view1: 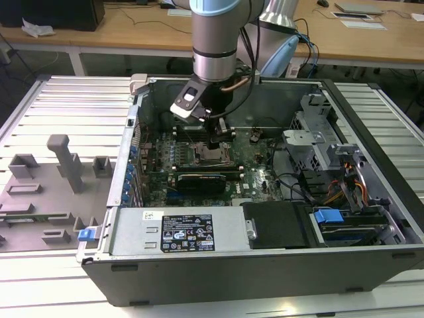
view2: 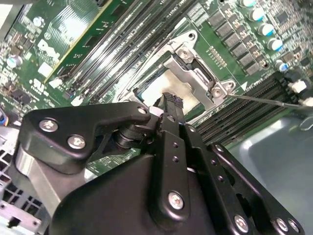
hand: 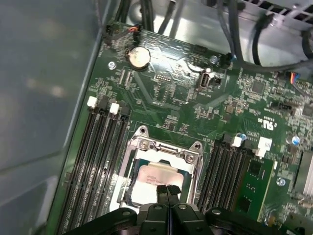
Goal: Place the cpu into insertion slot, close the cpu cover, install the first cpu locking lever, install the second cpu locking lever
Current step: 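Close the cpu cover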
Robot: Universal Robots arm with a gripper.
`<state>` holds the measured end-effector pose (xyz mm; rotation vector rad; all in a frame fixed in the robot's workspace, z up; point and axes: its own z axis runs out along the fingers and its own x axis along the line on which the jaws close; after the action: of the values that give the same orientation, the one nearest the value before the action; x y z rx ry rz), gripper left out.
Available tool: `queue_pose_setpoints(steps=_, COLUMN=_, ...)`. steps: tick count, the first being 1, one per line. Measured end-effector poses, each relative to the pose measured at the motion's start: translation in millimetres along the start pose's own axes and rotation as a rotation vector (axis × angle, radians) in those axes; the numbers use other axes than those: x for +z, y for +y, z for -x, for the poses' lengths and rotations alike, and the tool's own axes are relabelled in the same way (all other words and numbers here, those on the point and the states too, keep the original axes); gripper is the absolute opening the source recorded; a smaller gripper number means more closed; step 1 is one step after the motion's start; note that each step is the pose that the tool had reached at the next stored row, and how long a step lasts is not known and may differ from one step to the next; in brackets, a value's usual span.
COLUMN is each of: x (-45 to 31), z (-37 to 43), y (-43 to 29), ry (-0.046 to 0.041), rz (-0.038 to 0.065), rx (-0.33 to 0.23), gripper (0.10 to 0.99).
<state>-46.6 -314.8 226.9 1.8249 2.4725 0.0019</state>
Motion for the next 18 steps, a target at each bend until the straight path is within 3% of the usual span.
queue_pose_setpoints(steps=8, x=0.0, z=-0.1, y=0.0, ry=-0.0136, rz=0.002, rx=-0.152, gripper=0.106)
queue_pose_setpoints(steps=18, x=0.0, z=-0.2, y=0.1, ry=-0.0286, rz=0.004, rx=-0.301, gripper=0.106)
